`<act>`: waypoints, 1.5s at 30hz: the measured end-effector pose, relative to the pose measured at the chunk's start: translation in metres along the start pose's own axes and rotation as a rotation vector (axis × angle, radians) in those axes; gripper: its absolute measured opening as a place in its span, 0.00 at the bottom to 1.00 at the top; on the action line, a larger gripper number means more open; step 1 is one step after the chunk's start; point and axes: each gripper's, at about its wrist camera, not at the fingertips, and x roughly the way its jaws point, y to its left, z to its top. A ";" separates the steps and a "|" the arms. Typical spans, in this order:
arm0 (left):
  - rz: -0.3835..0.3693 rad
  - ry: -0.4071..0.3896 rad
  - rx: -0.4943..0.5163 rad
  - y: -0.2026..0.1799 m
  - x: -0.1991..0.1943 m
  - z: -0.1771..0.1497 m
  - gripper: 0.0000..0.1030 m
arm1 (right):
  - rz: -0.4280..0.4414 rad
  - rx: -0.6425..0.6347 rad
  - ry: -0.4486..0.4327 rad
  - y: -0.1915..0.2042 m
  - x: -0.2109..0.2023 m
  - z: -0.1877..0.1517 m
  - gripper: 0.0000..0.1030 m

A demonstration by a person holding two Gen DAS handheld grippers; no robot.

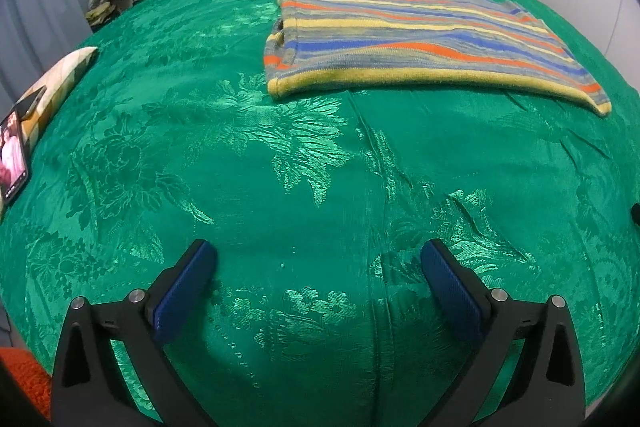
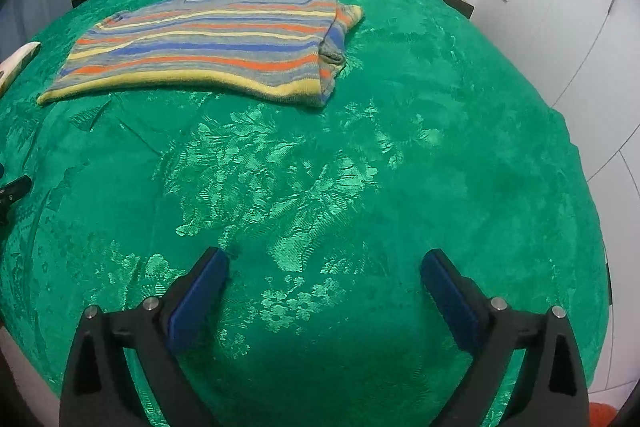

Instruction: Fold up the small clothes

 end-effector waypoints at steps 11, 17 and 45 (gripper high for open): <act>0.000 -0.004 0.004 -0.001 0.000 -0.001 0.99 | 0.002 0.010 0.002 -0.001 0.002 -0.001 0.97; 0.000 -0.005 0.003 -0.001 0.000 -0.001 0.99 | 0.002 0.020 0.005 -0.002 0.004 -0.003 0.99; -0.430 -0.080 0.602 -0.270 0.022 0.119 0.70 | 0.681 0.301 0.182 -0.108 0.162 0.231 0.66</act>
